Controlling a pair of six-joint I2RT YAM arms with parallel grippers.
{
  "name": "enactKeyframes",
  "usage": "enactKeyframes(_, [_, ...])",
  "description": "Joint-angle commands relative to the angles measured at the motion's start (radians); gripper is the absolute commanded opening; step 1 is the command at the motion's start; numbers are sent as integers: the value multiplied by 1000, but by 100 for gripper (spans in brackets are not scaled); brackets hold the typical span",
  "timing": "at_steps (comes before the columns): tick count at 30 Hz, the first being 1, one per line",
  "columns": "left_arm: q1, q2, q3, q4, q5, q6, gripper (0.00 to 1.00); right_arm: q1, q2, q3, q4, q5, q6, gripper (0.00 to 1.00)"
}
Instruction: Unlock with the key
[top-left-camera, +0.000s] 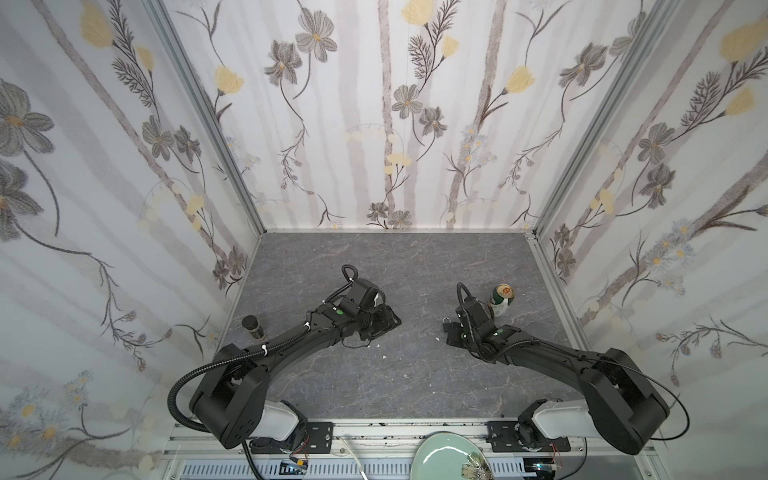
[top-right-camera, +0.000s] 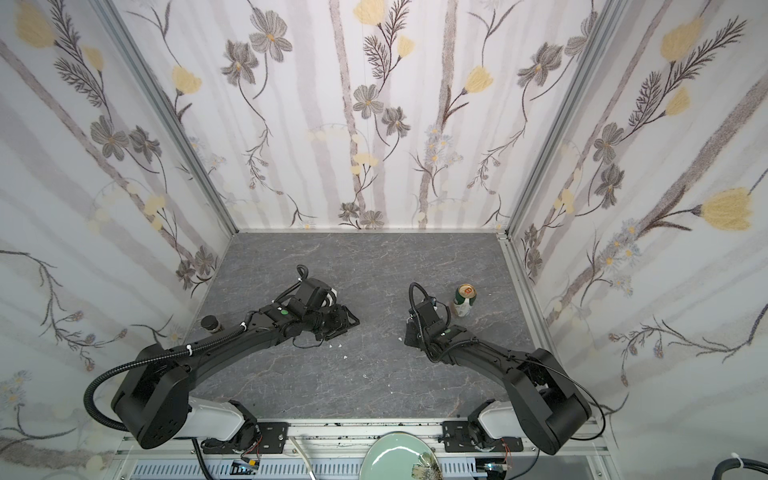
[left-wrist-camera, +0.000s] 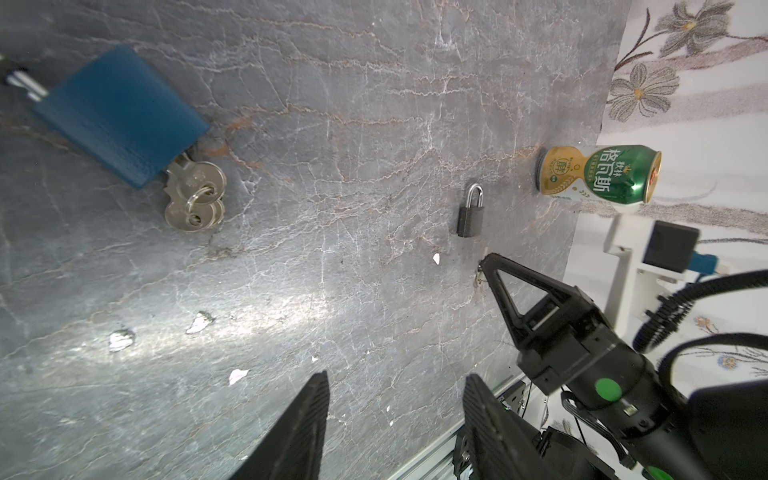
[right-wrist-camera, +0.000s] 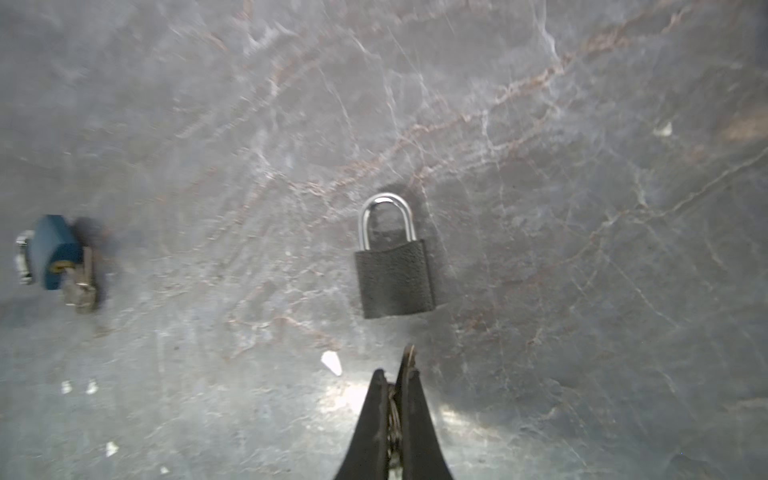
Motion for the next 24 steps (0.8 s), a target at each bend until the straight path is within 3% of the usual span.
enactKeyframes(1, [-1,-10,7,39,-3,2,55,1,-74,1,20,-20,-26,0])
enactKeyframes(5, [0,-25,5,93,18,0,54,0,-167,21,4,-33,-33,0])
enactKeyframes(13, [-32,-79,-41,365,117,-13,43,0,-276,101,5,-42,4,0])
enactKeyframes(17, [-91,-100,-35,412,81,47,43,-1,-281,138,55,-74,62,0])
enactKeyframes(24, [-171,-146,-77,508,-93,125,47,13,-281,128,217,-146,207,0])
